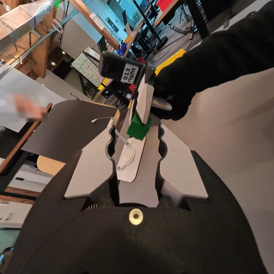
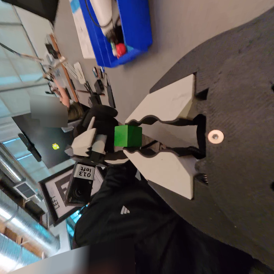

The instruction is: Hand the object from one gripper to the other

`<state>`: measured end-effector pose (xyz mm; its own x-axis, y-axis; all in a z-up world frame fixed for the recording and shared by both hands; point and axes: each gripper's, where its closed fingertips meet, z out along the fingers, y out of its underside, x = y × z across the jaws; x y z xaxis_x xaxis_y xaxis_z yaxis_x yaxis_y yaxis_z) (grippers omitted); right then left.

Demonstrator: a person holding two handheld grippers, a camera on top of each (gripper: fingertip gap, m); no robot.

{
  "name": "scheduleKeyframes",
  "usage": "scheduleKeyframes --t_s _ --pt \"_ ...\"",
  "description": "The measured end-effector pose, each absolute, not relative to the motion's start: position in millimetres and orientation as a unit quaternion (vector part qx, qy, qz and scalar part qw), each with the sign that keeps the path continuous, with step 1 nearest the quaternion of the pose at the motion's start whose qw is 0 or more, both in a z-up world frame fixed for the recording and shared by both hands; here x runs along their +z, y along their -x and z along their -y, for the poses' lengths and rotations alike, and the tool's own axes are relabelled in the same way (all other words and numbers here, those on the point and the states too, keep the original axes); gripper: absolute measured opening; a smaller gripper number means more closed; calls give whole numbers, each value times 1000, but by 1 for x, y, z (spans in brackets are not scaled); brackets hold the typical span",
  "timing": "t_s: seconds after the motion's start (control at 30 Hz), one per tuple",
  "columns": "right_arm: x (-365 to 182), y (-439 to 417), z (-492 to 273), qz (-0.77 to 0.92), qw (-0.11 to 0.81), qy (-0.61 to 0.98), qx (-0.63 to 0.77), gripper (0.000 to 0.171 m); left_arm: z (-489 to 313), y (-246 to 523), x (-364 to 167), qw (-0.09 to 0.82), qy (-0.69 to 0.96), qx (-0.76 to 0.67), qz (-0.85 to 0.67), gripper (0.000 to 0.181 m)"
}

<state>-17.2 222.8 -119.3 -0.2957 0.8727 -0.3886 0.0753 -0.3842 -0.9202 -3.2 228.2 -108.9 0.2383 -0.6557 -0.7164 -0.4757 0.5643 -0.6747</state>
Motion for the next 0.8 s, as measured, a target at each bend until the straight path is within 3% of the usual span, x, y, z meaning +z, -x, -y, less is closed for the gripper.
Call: scheduleKeyframes --t_s 0.13,0.33,0.47,0.5,0.57,0.63,0.8 --pt "-126 19 -211 472 265 491 683 26 -222 -3 -118 623 455 -62 -633 56" --pt "-134 20 -204 480 237 490 688 26 -216 -8 -135 594 444 -41 -669 28" --pt "-135 22 -209 469 243 493 691 26 -219 -7 -138 590 451 -36 -669 27" --pt "-133 23 -212 465 256 495 688 28 -221 -6 -138 589 457 -35 -666 27" --pt "-124 22 -224 451 302 496 678 48 -225 -3 -137 586 477 -51 -654 27" --pt "-110 14 -233 447 360 488 657 53 -227 -1 -131 580 506 -106 -629 27" --pt "-97 4 -246 530 548 481 433 66 -234 11 -106 544 576 -314 -524 27"
